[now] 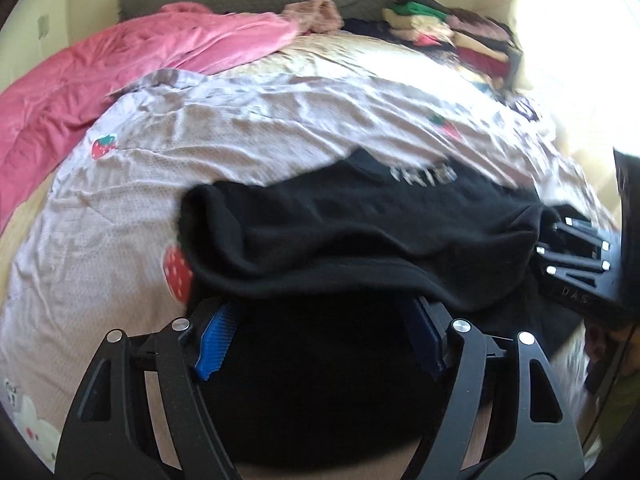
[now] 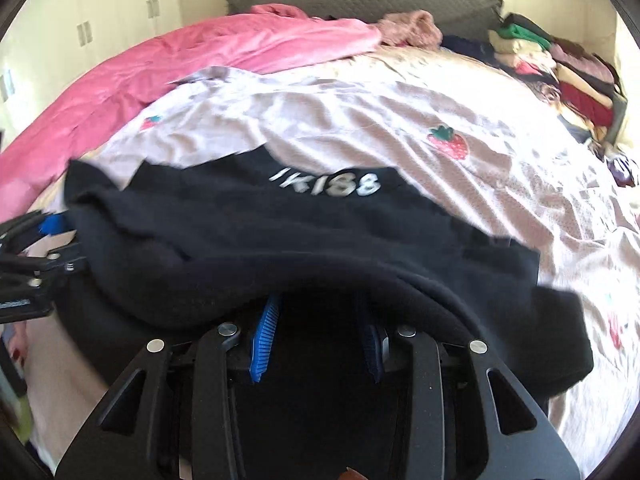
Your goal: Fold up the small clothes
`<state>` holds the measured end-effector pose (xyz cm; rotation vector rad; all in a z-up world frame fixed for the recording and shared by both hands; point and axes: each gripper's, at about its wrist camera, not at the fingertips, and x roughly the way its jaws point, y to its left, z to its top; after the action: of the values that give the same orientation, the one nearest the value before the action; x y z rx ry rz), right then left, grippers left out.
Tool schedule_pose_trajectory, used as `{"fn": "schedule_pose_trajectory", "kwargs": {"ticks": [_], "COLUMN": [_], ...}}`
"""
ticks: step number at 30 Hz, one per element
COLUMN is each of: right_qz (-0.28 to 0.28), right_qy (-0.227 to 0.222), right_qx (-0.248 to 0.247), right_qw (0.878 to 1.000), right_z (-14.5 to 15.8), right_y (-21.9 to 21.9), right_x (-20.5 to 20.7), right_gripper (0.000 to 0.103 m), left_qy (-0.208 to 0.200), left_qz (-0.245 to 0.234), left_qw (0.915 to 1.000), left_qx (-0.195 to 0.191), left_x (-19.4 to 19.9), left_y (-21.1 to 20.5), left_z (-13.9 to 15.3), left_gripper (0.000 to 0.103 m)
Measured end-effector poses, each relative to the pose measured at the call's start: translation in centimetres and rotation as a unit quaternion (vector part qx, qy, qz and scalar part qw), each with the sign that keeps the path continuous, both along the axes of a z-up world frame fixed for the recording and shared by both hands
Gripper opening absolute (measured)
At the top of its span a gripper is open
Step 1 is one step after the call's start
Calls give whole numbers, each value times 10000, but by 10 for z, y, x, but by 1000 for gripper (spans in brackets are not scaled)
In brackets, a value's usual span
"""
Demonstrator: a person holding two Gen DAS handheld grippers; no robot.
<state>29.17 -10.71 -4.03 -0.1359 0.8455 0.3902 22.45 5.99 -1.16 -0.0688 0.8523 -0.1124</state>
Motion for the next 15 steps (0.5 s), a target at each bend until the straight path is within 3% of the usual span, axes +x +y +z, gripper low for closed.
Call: {"fn": "schedule_pose_trajectory", "kwargs": {"ticks": [3,7,13,15], "right_qz": [-165,-463,-638,-856], "right_qy": [77,139,-365,-680], "right_qx": [111,383,278,154], "right_qw": [9998,9981,9969,9939], "right_z": [2,8,23,34], "right_y": [-4,-18,-33,-42], "right_x": [21,39,42,39], "right_gripper": [35,35,35,45], "left_qy": [55,-24,-457,-323], "left_qz": [539,1049,1115,969], "left_qw": [9980,9888,9865,9884], "left_qx": [-334,-1066,-1113,-1124], "left_x": [23,34,26,31], "left_y": [20,48,69,73], "left_z": [3,5,11,10], "left_gripper": [67,67,70,77]}}
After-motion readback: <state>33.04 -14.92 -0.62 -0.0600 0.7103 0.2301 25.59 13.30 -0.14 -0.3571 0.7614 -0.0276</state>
